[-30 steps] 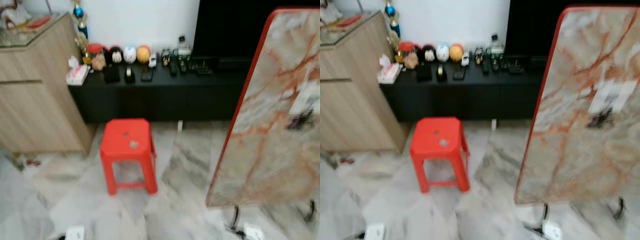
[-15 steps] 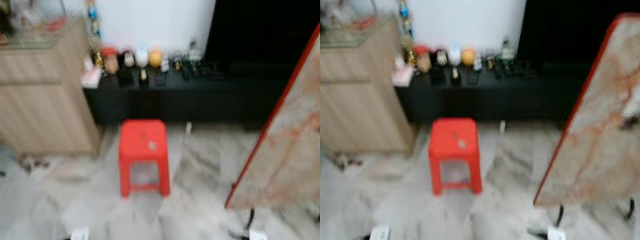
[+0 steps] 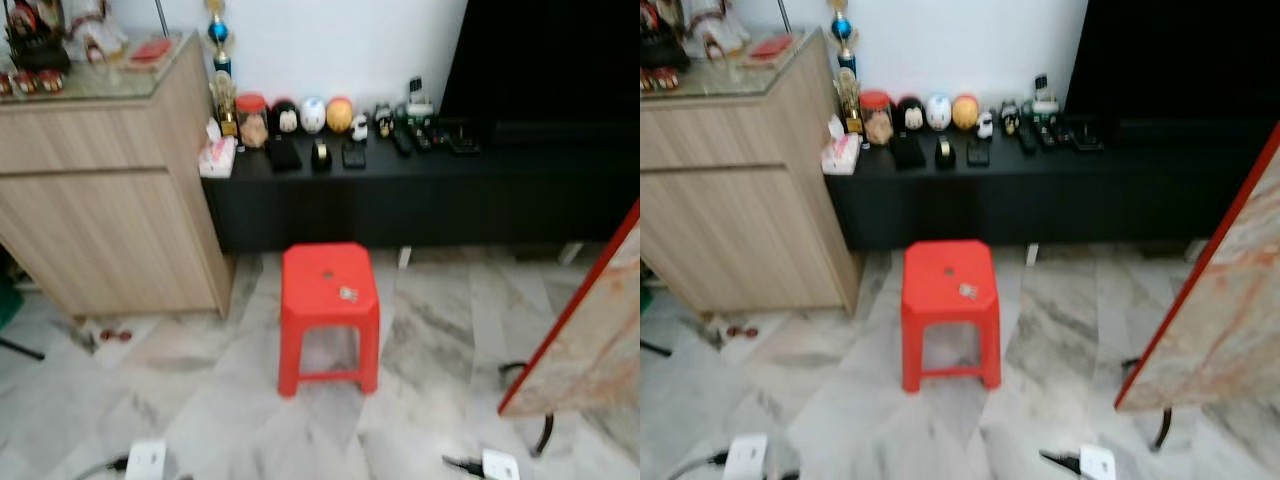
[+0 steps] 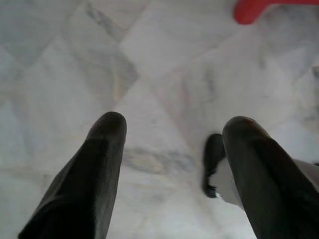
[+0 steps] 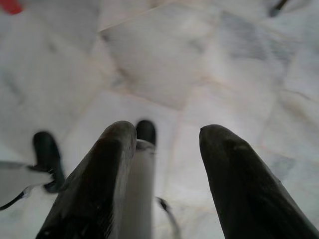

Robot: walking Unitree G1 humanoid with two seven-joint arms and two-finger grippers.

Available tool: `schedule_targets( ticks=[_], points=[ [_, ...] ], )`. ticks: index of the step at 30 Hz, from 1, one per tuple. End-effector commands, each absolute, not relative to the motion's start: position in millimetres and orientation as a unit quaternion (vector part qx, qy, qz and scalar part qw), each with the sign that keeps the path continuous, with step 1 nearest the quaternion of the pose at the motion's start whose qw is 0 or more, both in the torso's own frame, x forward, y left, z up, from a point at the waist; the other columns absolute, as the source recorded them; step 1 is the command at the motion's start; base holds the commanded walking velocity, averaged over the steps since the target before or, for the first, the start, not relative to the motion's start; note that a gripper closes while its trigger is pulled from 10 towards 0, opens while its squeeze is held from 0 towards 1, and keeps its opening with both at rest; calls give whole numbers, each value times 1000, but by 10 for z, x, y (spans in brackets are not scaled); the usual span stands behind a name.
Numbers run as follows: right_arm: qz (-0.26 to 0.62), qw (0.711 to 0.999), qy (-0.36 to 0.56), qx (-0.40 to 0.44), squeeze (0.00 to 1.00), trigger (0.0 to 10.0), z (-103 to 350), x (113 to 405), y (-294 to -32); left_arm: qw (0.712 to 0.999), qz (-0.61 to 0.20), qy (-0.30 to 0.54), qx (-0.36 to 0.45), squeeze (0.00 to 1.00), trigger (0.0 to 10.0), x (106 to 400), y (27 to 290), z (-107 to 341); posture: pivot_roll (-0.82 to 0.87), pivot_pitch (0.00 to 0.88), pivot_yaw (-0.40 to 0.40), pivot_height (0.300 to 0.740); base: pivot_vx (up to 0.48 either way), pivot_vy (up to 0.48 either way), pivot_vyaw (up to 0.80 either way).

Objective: Hang keys on a hook

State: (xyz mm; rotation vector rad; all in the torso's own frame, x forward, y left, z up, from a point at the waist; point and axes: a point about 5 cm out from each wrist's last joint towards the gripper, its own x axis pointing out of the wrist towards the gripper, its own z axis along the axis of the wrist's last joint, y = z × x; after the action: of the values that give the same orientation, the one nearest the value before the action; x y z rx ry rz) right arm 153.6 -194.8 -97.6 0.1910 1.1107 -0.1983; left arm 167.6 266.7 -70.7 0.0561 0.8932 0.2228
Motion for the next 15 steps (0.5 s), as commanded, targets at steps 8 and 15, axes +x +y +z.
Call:
schedule_targets(
  ticks=[8, 15],
  points=[
    [-85, 854, 503, 96, 0, 10000, -907, 1707, -1928, 895, 107, 433, 30, 0, 10000, 1762, 2708, -661, 158, 0, 18, 740, 0, 0, 0],
    [-95, 853, 506, 91, 0, 10000, -910, 1671, -2018, 893, 93, 439, 17, 0, 10000, 1731, 2641, -699, 138, 0, -5, 740, 72, 0, 0]
  ],
)
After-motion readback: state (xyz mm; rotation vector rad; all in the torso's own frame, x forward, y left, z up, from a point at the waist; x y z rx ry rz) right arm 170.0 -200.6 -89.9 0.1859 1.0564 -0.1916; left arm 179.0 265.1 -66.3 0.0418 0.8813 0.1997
